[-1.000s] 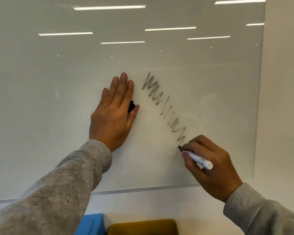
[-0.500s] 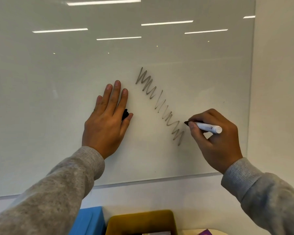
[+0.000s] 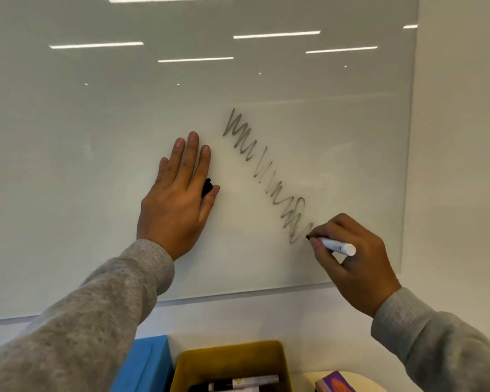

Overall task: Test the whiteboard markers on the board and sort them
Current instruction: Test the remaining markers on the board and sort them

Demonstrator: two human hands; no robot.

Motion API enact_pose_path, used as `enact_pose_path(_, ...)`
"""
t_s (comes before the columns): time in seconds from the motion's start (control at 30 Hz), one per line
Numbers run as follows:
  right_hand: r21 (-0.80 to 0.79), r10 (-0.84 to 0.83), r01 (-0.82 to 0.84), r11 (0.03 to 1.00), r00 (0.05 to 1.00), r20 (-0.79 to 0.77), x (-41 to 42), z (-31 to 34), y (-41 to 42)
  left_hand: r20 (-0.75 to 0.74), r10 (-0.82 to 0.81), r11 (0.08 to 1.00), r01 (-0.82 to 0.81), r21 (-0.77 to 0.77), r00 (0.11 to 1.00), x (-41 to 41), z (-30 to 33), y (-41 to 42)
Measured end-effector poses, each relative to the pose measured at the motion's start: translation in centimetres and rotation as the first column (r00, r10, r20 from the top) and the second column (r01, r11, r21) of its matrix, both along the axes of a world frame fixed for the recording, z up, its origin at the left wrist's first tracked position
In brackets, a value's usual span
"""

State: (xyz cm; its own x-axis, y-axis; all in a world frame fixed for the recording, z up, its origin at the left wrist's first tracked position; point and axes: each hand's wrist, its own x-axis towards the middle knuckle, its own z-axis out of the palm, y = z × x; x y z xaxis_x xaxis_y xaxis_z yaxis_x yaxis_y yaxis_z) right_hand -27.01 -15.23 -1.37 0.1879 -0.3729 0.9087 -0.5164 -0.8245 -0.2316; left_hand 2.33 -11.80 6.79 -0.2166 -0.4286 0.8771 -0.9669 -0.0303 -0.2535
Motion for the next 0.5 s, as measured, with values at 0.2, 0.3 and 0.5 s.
enact_pose_path(0.2,-0.019,-0.010,0.013,1.000,0.982,0.187,-1.6,1.8,-0.1,-0.013,-0.010,1.000,0.010,0.027,1.000,-0.1,0.1,0.3)
enact_pose_path(0.3,0.069,0.015,-0.015,0.998,1.000,0.012,-0.9,0.7,0.4,-0.023,-0.011,0.999,0.012,0.043,1.000,-0.1,0.0,0.4)
enact_pose_path(0.5,0.171,0.023,-0.050,0.984,0.987,0.159,-0.9,1.0,1.3,-0.068,-0.023,0.996,0.029,0.087,0.997,-0.8,-0.1,0.9)
